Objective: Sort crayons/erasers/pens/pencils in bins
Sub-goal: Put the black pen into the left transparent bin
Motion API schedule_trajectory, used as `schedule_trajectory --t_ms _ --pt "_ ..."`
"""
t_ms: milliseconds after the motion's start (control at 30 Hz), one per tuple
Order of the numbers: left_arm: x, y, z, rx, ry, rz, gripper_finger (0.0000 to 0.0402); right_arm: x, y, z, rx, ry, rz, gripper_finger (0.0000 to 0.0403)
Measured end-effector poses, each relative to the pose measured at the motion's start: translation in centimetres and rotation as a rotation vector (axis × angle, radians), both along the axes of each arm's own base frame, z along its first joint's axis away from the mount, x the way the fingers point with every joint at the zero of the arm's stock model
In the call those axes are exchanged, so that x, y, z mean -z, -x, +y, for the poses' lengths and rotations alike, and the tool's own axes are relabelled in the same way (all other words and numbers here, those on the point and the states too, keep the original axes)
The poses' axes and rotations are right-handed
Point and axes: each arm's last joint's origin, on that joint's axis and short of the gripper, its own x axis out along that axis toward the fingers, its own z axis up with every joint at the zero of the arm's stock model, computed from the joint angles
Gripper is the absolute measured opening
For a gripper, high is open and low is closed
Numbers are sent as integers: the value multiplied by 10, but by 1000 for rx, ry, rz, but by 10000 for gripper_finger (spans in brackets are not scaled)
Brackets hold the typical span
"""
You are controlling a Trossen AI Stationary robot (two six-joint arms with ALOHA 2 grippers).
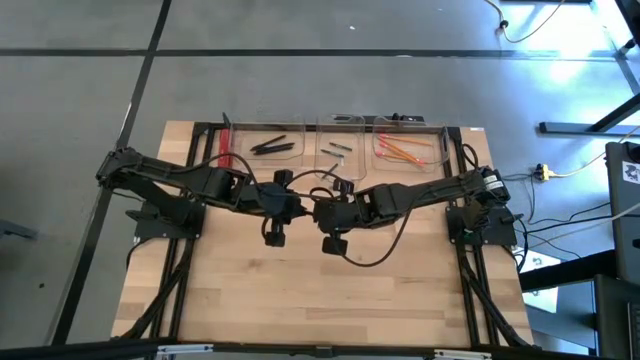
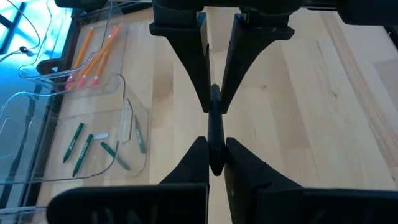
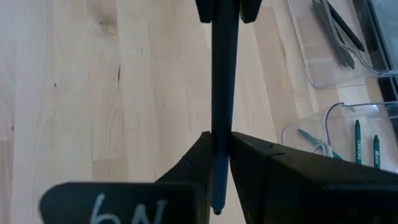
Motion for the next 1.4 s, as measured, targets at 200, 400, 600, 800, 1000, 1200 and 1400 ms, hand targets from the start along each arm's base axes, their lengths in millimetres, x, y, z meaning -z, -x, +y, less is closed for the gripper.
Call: schedule_trajectory --t_ms 200,400,600,800,1000,1200,1400 --pt "0 0 0 -1 -1 0 10 0 0 0 1 -9 -1 93" --pt "4 4 6 -41 -34 59 10 -11 4 -1 5 -6 25 155" --pt "3 11 33 -160 -81 112 10 -45 14 -4 9 2 31 176" --pt "2 30 85 -354 -123 216 10 -70 22 -6 18 24 4 178" --pt "-1 57 147 -557 -141 283 10 -78 26 -7 0 39 7 178" --pt "15 80 204 -598 20 237 10 -80 26 -8 -6 58 8 178" --pt "57 91 226 -613 118 191 10 -80 26 -9 -4 73 9 178"
